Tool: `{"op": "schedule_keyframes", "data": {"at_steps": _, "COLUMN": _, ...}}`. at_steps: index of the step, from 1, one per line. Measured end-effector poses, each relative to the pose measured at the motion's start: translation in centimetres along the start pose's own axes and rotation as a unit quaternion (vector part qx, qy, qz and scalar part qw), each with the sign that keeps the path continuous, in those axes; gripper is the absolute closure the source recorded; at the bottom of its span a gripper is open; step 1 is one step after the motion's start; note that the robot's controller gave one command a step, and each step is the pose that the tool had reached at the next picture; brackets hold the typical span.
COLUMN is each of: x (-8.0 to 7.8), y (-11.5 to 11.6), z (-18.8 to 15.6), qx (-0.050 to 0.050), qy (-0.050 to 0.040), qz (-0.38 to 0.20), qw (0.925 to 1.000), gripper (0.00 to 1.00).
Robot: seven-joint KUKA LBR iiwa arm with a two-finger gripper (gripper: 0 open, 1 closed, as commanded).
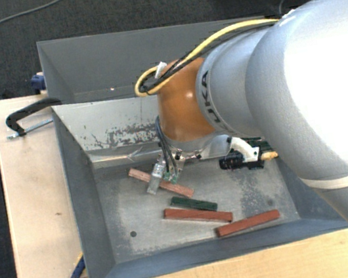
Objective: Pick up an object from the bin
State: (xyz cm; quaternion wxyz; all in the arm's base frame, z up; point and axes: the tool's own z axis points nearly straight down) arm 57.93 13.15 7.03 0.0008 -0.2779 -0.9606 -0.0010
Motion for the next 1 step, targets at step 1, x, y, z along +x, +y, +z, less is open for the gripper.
{"op": "schedule_keyframes", "data": {"at_steps": 1, "x": -0.03, "y": 0.19, "z": -2.27, "qx": -0.002, "qy": -0.0027, "qz": -0.001, "qw": 1.0, "gripper": 1.0}}
